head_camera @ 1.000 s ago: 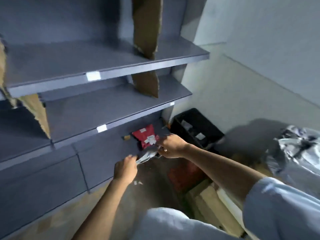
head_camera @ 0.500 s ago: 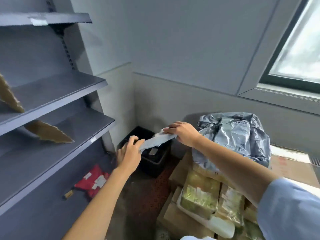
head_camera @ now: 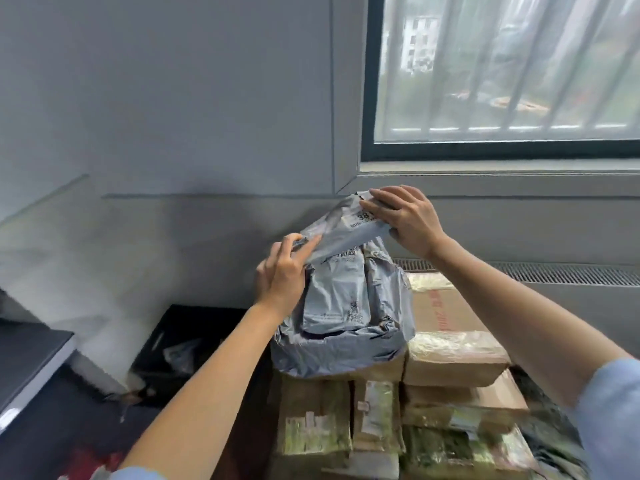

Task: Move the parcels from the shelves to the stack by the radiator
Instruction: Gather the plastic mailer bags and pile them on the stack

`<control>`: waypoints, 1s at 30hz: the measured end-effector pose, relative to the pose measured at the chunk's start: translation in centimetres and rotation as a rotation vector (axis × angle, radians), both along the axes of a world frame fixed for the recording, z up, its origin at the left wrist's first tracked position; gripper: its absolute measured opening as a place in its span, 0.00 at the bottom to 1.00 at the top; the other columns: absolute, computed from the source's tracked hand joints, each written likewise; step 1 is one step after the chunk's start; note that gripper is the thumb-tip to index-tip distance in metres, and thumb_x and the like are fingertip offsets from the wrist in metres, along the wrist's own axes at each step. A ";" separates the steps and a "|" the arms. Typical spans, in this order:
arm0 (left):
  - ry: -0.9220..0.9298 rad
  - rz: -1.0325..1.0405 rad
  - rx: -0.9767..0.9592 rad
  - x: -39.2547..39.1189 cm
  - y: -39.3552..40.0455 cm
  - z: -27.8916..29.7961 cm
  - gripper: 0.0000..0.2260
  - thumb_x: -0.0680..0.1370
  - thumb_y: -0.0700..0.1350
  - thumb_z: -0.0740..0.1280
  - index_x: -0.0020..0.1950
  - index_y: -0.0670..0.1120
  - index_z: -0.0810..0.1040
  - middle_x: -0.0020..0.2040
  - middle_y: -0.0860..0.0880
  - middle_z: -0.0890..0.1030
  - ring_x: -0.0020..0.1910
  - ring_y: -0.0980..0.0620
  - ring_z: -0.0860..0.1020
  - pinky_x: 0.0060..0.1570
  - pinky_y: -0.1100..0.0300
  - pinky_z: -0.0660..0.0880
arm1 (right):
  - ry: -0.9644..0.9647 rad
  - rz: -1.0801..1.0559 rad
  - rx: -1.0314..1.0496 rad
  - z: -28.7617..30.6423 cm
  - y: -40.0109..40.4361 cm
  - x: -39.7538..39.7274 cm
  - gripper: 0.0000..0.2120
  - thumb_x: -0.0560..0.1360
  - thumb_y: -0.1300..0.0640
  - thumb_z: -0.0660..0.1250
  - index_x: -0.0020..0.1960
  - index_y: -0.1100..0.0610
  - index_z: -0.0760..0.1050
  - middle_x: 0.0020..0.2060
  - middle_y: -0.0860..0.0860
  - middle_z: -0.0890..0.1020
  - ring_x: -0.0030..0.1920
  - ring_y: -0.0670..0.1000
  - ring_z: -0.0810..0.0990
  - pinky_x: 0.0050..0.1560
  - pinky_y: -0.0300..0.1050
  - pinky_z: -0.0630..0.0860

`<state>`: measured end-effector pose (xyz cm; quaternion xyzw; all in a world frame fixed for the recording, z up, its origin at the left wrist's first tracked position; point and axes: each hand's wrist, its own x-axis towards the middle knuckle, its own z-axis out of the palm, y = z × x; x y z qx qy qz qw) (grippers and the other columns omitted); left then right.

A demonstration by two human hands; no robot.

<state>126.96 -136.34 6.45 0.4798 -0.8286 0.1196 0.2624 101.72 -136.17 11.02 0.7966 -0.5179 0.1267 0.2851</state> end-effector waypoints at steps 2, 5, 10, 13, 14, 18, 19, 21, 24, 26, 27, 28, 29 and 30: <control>-0.034 -0.094 -0.032 -3.3 -0.9 0.2 0.33 0.58 0.29 0.75 0.59 0.54 0.80 0.48 0.48 0.81 0.39 0.47 0.81 0.24 0.58 0.76 | -0.028 -0.101 -0.073 -1.0 1.7 -3.5 0.24 0.65 0.57 0.56 0.58 0.52 0.79 0.54 0.54 0.83 0.52 0.56 0.82 0.56 0.52 0.74; -0.058 -0.237 -0.069 -9.2 -1.6 -0.2 0.32 0.60 0.29 0.74 0.59 0.54 0.80 0.49 0.46 0.81 0.39 0.46 0.80 0.23 0.60 0.75 | -0.079 -0.279 -0.204 -3.6 4.9 -9.0 0.23 0.65 0.59 0.60 0.58 0.52 0.79 0.53 0.53 0.82 0.52 0.56 0.79 0.60 0.56 0.65; -0.295 -0.320 0.356 -17.0 1.2 -4.1 0.26 0.76 0.35 0.60 0.71 0.55 0.67 0.65 0.46 0.73 0.62 0.43 0.72 0.58 0.48 0.71 | -0.206 -0.587 -0.100 -11.2 11.1 -14.7 0.27 0.60 0.65 0.70 0.58 0.53 0.78 0.53 0.57 0.81 0.55 0.56 0.70 0.58 0.65 0.68; -0.611 -0.348 0.505 -18.1 3.1 -7.6 0.23 0.79 0.38 0.56 0.73 0.54 0.62 0.68 0.45 0.69 0.67 0.43 0.67 0.68 0.40 0.58 | -0.209 -0.813 0.457 -15.1 13.6 -15.2 0.29 0.67 0.63 0.70 0.66 0.48 0.71 0.64 0.57 0.72 0.62 0.58 0.70 0.60 0.61 0.69; -0.668 -0.377 0.515 -18.0 3.5 -8.5 0.23 0.80 0.39 0.56 0.73 0.54 0.61 0.68 0.45 0.69 0.68 0.43 0.66 0.69 0.37 0.56 | -0.200 -0.852 0.619 -16.3 14.1 -15.4 0.28 0.73 0.62 0.64 0.70 0.45 0.65 0.68 0.57 0.67 0.64 0.59 0.69 0.61 0.57 0.69; -0.737 -0.383 0.571 -16.9 3.4 -9.3 0.20 0.81 0.42 0.54 0.73 0.54 0.63 0.69 0.45 0.69 0.69 0.43 0.65 0.70 0.35 0.53 | -0.280 -0.880 0.864 -18.6 14.4 -15.2 0.28 0.77 0.61 0.58 0.73 0.43 0.56 0.70 0.57 0.59 0.59 0.60 0.73 0.52 0.51 0.73; -0.732 -0.376 0.583 -16.5 3.1 -9.3 0.20 0.81 0.42 0.54 0.72 0.54 0.64 0.69 0.46 0.69 0.69 0.43 0.64 0.70 0.35 0.53 | -0.319 -0.887 0.898 -18.7 14.3 -15.1 0.29 0.76 0.62 0.59 0.73 0.44 0.56 0.70 0.58 0.58 0.59 0.60 0.73 0.51 0.51 0.74; -0.681 -0.378 0.594 -15.8 2.6 -9.2 0.20 0.80 0.41 0.54 0.71 0.53 0.66 0.68 0.47 0.69 0.69 0.44 0.65 0.70 0.36 0.54 | -0.336 -0.922 0.995 -18.6 13.9 -14.9 0.31 0.74 0.61 0.62 0.73 0.46 0.55 0.70 0.58 0.56 0.62 0.61 0.70 0.56 0.54 0.74; -0.526 -0.392 0.561 -15.0 2.2 -9.3 0.18 0.80 0.41 0.55 0.70 0.52 0.68 0.66 0.47 0.69 0.66 0.45 0.67 0.69 0.41 0.58 | -0.144 -0.998 1.108 -18.1 12.9 -13.6 0.38 0.72 0.57 0.68 0.75 0.49 0.50 0.74 0.58 0.50 0.71 0.63 0.58 0.67 0.63 0.63; -0.409 -0.378 0.558 -14.4 1.9 -9.7 0.18 0.80 0.42 0.55 0.69 0.52 0.69 0.65 0.48 0.70 0.65 0.46 0.68 0.66 0.45 0.62 | -0.064 -1.005 1.155 -16.5 11.5 -11.6 0.40 0.71 0.55 0.70 0.75 0.54 0.51 0.74 0.57 0.54 0.73 0.62 0.57 0.68 0.61 0.62; -0.346 -0.363 0.567 -14.0 1.7 -9.8 0.17 0.80 0.42 0.55 0.68 0.52 0.70 0.65 0.48 0.71 0.64 0.47 0.69 0.65 0.47 0.64 | -0.067 -0.977 1.159 -15.4 10.6 -10.3 0.35 0.71 0.53 0.70 0.72 0.57 0.58 0.72 0.57 0.62 0.71 0.59 0.63 0.66 0.58 0.66; -0.278 -0.338 0.577 -13.4 1.3 -9.9 0.17 0.80 0.42 0.56 0.67 0.52 0.71 0.64 0.49 0.71 0.64 0.47 0.69 0.63 0.49 0.65 | -0.085 -0.929 1.123 -14.2 9.6 -9.0 0.27 0.72 0.52 0.69 0.68 0.58 0.65 0.66 0.55 0.70 0.66 0.57 0.70 0.61 0.54 0.71; -0.194 -0.297 0.595 -12.8 1.0 -9.9 0.16 0.80 0.42 0.56 0.66 0.51 0.72 0.63 0.49 0.72 0.63 0.48 0.70 0.62 0.50 0.66 | -0.105 -0.866 1.036 -13.1 8.7 -7.6 0.19 0.74 0.53 0.66 0.62 0.58 0.69 0.61 0.54 0.75 0.60 0.56 0.75 0.54 0.50 0.73; -0.090 -0.237 0.623 -11.9 0.5 -9.7 0.16 0.80 0.42 0.56 0.65 0.51 0.73 0.62 0.49 0.73 0.62 0.48 0.70 0.60 0.52 0.68 | -0.111 -0.806 0.924 -11.9 7.9 -6.1 0.13 0.75 0.55 0.63 0.58 0.58 0.71 0.57 0.53 0.77 0.57 0.56 0.77 0.49 0.47 0.72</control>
